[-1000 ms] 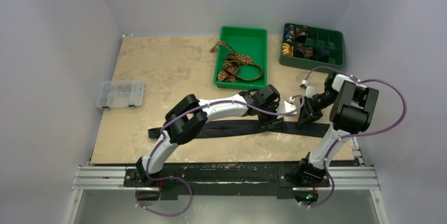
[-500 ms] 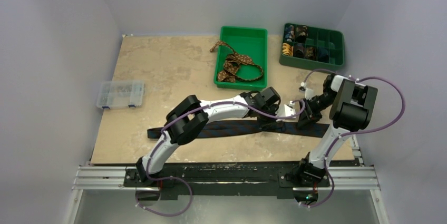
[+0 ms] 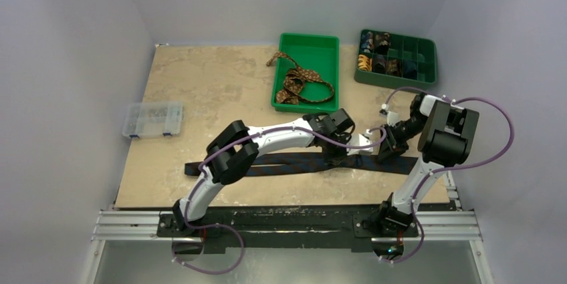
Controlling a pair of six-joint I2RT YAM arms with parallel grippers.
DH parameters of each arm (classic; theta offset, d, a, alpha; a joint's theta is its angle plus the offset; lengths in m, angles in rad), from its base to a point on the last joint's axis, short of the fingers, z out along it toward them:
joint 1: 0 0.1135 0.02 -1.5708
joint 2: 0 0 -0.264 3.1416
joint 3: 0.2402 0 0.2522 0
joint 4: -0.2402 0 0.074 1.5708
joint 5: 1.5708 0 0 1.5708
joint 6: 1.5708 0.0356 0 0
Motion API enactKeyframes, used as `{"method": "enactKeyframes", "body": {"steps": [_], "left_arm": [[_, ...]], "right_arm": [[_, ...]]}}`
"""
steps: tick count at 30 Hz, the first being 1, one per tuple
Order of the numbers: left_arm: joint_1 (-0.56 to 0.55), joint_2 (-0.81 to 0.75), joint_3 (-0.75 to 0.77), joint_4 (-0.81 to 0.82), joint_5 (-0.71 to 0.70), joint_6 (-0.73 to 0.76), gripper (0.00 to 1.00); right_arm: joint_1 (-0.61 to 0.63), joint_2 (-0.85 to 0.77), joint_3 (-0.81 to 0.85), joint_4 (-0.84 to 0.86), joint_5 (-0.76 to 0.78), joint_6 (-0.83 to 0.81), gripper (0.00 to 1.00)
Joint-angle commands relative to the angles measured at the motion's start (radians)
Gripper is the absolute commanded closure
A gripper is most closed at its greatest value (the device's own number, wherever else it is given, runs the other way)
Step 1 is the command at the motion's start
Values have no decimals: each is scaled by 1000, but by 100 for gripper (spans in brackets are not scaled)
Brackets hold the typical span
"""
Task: Roll the ties
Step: Flatten out the tie at the center of the board.
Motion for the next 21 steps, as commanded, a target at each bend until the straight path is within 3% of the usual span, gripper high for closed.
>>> {"method": "enactKeyframes", "body": {"steps": [1, 11, 21], "left_arm": [[-2, 7, 76, -68, 28, 18, 100], [-12, 117, 195, -144, -12, 14, 100], [-12, 125, 185, -137, -25, 22, 100]], "right_arm": [[-1, -23, 26, -25, -25, -14, 75], [-17, 5, 39, -42, -53, 1, 76], [-26, 1, 44, -41, -15, -10, 77]]}}
